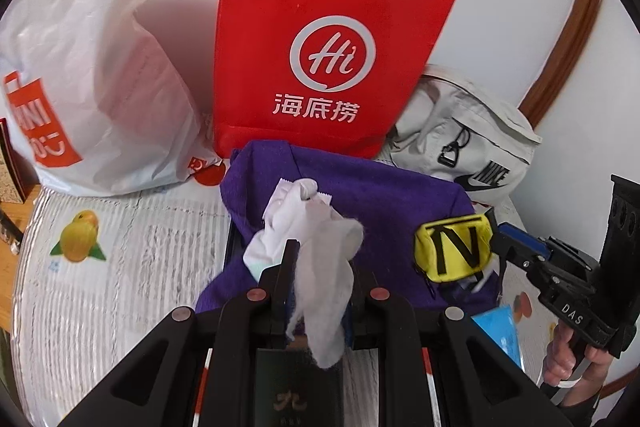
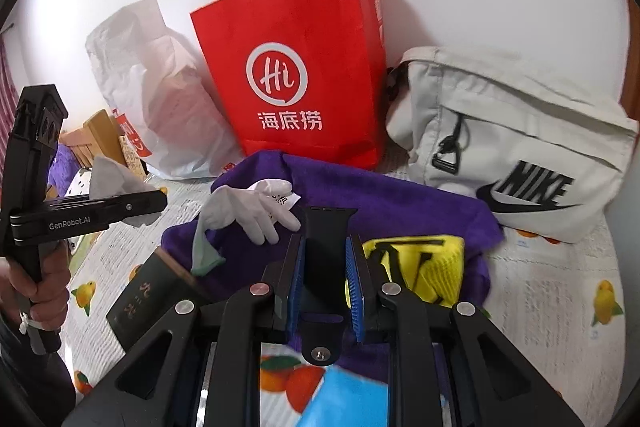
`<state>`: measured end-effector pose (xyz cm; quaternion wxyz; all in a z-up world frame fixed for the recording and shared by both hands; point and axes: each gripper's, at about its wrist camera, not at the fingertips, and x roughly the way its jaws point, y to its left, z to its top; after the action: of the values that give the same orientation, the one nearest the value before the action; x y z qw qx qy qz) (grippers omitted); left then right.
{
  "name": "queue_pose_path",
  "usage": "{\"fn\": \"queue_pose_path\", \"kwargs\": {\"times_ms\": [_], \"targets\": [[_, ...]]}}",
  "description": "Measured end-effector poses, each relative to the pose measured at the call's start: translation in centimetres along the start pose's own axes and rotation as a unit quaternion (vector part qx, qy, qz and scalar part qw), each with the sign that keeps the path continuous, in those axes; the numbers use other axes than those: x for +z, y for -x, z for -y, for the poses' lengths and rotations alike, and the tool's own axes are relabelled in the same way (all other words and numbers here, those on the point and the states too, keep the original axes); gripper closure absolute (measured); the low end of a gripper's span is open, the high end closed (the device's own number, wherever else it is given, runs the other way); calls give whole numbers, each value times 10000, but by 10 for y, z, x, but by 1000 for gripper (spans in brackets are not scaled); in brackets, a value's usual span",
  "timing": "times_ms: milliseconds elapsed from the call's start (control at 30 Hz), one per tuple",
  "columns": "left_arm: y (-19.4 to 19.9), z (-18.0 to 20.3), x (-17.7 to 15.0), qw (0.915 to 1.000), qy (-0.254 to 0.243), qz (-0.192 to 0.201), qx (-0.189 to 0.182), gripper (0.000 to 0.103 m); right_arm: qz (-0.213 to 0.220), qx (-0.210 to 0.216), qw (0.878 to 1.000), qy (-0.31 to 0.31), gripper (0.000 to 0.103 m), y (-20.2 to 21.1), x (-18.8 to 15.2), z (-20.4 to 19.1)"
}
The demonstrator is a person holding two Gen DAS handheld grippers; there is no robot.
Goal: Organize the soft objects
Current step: 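Carry the tissue and black strap toward the purple towel with both tools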
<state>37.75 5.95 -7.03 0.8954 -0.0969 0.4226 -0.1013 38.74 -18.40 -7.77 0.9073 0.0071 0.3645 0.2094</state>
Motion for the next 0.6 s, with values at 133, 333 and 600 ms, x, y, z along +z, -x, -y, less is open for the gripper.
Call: {"fn": "queue_pose_path", "kwargs": {"times_ms": [133, 333, 600], "targets": [[-16, -3, 10, 10000, 31, -54, -37, 86, -239, 22, 9997, 64, 82, -25, 5, 0], [-36, -6, 19, 9998, 47, -174, -89, 86, -656, 50, 9978, 94, 82, -56, 4, 4], [-53, -16, 24, 9995, 121, -282, -86, 86, -1099, 113, 9938, 105, 82, -85, 0, 5]]}}
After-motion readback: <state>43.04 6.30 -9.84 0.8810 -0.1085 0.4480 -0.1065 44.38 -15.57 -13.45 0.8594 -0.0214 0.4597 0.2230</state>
